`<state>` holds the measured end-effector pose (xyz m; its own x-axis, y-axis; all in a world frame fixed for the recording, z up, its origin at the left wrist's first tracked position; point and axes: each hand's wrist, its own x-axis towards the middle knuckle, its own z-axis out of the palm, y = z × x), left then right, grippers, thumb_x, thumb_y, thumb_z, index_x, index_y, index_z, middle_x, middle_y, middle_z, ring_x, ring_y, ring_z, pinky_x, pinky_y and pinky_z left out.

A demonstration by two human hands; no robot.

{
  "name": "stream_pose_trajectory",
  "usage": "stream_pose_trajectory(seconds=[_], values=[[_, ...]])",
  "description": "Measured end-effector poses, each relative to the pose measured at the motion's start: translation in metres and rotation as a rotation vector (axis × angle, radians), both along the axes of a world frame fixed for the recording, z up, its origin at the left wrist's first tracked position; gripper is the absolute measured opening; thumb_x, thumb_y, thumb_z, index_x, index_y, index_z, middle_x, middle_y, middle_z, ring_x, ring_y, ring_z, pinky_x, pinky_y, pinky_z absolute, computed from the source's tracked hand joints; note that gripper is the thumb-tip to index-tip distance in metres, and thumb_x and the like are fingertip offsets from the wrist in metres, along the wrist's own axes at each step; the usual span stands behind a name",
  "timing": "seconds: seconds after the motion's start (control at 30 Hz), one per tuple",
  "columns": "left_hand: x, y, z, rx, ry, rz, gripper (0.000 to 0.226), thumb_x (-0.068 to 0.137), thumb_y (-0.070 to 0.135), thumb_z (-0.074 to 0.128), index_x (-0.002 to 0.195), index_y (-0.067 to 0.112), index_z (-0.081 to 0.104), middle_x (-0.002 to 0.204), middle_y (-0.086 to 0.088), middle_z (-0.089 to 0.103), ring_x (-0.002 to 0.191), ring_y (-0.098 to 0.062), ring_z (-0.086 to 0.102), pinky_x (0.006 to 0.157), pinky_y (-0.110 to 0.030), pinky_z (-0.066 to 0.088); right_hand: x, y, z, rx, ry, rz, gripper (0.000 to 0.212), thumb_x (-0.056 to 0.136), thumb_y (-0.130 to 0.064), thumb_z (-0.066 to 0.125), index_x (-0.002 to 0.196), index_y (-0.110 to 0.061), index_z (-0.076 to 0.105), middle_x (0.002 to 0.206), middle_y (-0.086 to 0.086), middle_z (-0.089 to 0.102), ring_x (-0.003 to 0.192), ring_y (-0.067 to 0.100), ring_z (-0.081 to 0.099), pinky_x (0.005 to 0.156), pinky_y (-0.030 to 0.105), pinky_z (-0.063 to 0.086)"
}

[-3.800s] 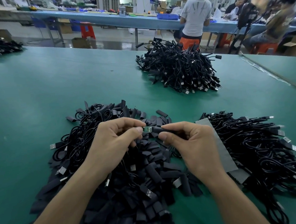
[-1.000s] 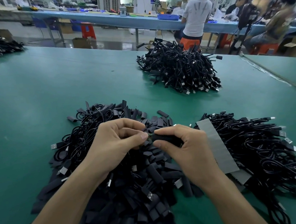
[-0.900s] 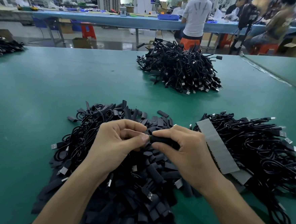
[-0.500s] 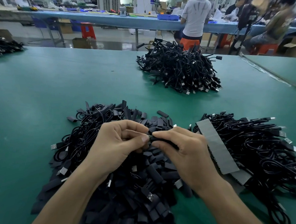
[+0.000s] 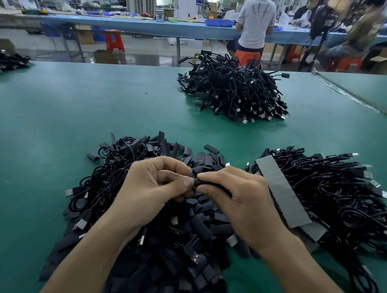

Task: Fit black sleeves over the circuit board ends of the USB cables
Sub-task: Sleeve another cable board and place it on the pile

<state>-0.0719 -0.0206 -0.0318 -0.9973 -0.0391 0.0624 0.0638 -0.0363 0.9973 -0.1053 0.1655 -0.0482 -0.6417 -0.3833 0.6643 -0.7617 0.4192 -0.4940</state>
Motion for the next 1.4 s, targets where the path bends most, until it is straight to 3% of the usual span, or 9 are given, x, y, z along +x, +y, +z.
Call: stream_pose_trajectory(seconds=[0.37, 0.57, 0.8, 0.93, 1.1, 1.27, 1.4], values=[[0.0, 0.0002, 0.0031, 0.028, 0.015, -0.004, 0.015, 0.067, 0.016, 0.077, 0.081, 0.02, 0.077, 0.074, -0.013, 0.075, 0.066, -0.02, 0.073, 0.062, -0.021, 0.057, -0.0008, 0.0007, -0.0018, -0.085, -0.058, -0.001, 0.028, 0.078, -0.02, 0.081, 0.105, -0.013, 0.076, 0.091, -0.007, 0.073, 0.085, 0.0, 0.065, 0.078, 0.012, 0.049], [-0.0001, 0.0017, 0.003, -0.003, 0.019, -0.001, 0.021, 0.083, -0.003, 0.072, 0.082, 0.018, 0.076, 0.076, -0.014, 0.075, 0.069, -0.021, 0.075, 0.061, -0.019, 0.056, -0.0021, 0.0023, -0.0014, -0.099, -0.034, -0.009, 0.024, 0.078, -0.017, 0.081, 0.101, -0.01, 0.077, 0.089, -0.003, 0.075, 0.08, 0.001, 0.068, 0.075, 0.015, 0.053], [-0.0008, 0.0004, 0.0012, -0.03, 0.038, -0.009, 0.021, 0.083, -0.001, 0.072, 0.084, 0.02, 0.076, 0.078, -0.014, 0.076, 0.072, -0.022, 0.075, 0.064, -0.019, 0.055, -0.0029, 0.0034, -0.0003, -0.073, -0.075, 0.021, 0.025, 0.078, -0.017, 0.081, 0.101, -0.01, 0.078, 0.087, -0.003, 0.074, 0.079, 0.001, 0.067, 0.073, 0.013, 0.051], [-0.0008, 0.0008, -0.0001, -0.025, 0.045, -0.026, 0.012, 0.073, 0.013, 0.075, 0.085, 0.017, 0.075, 0.078, -0.014, 0.076, 0.072, -0.022, 0.075, 0.065, -0.019, 0.056, -0.0048, 0.0042, -0.0004, -0.058, -0.077, 0.045, 0.021, 0.079, -0.013, 0.08, 0.1, -0.011, 0.078, 0.087, -0.005, 0.073, 0.081, -0.001, 0.066, 0.076, 0.009, 0.047], [-0.0022, 0.0003, -0.0051, -0.103, 0.066, -0.036, 0.015, 0.083, -0.002, 0.072, 0.091, 0.01, 0.072, 0.077, -0.013, 0.076, 0.071, -0.022, 0.075, 0.066, -0.021, 0.057, -0.0077, 0.007, -0.0012, 0.02, -0.049, 0.039, 0.019, 0.082, -0.017, 0.078, 0.1, -0.012, 0.077, 0.085, -0.006, 0.07, 0.078, -0.001, 0.062, 0.075, 0.008, 0.044], [-0.0034, -0.0007, -0.0062, -0.122, 0.075, -0.032, 0.017, 0.084, 0.0, 0.073, 0.088, 0.016, 0.073, 0.077, -0.014, 0.076, 0.072, -0.025, 0.075, 0.071, -0.028, 0.061, -0.0078, 0.0075, -0.001, 0.027, -0.056, 0.046, 0.022, 0.081, -0.021, 0.079, 0.102, -0.014, 0.077, 0.085, -0.01, 0.066, 0.078, -0.002, 0.061, 0.074, 0.005, 0.042], [-0.0031, -0.0014, -0.0061, -0.129, 0.074, -0.04, 0.018, 0.084, 0.001, 0.073, 0.086, 0.019, 0.074, 0.077, -0.013, 0.076, 0.073, -0.024, 0.075, 0.067, -0.024, 0.059, -0.0084, 0.0066, -0.002, 0.013, -0.056, 0.047, 0.022, 0.08, -0.019, 0.08, 0.102, -0.015, 0.077, 0.085, -0.014, 0.065, 0.079, -0.005, 0.06, 0.075, 0.005, 0.042]])
